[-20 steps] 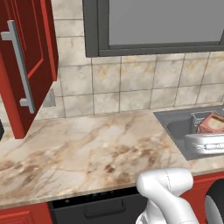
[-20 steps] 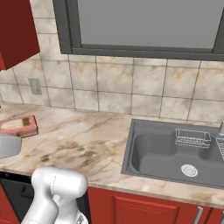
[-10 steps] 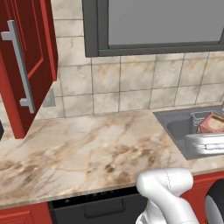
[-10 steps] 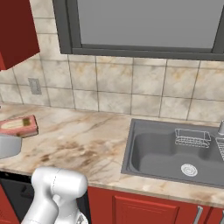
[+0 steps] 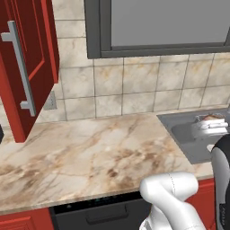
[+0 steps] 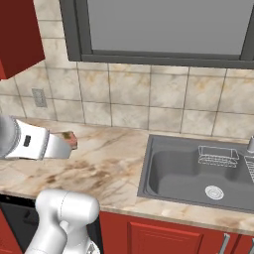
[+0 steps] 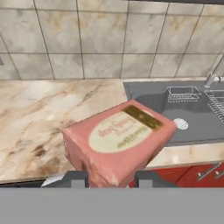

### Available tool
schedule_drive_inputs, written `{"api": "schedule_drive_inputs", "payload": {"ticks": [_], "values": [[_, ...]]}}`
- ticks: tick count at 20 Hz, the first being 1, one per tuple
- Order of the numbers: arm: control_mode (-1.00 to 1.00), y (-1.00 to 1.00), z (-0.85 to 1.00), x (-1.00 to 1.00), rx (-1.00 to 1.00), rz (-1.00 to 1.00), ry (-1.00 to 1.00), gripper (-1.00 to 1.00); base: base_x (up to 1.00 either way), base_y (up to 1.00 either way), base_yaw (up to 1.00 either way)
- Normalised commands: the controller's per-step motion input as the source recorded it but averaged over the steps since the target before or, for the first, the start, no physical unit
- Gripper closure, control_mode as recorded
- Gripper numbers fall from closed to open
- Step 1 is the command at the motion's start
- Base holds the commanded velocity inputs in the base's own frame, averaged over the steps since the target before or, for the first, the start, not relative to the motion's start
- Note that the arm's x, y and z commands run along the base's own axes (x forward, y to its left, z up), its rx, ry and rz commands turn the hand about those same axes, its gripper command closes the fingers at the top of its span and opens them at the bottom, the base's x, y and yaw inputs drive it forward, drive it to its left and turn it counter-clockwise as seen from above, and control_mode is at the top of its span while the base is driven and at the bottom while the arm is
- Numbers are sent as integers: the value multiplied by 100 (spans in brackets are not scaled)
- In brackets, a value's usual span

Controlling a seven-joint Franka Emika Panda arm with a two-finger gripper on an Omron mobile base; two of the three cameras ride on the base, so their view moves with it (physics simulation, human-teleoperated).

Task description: Locate and retrieve the bar soap and bar soap from the cabinet. Place them next to the sink.

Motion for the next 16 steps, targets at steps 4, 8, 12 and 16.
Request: {"api": "schedule_drive_inputs", "payload": {"ticks": [4,8,12,16], "values": [[-100,-29,-24,75,1,11,2,100,0,0,0],[-100,-18,-51,67,-4,9,0,100,0,0,0],[-100,-7,-65,74,-12,4,2,100,0,0,0],[-100,-4,-52,78,-12,0,7,100,0,0,0]]}}
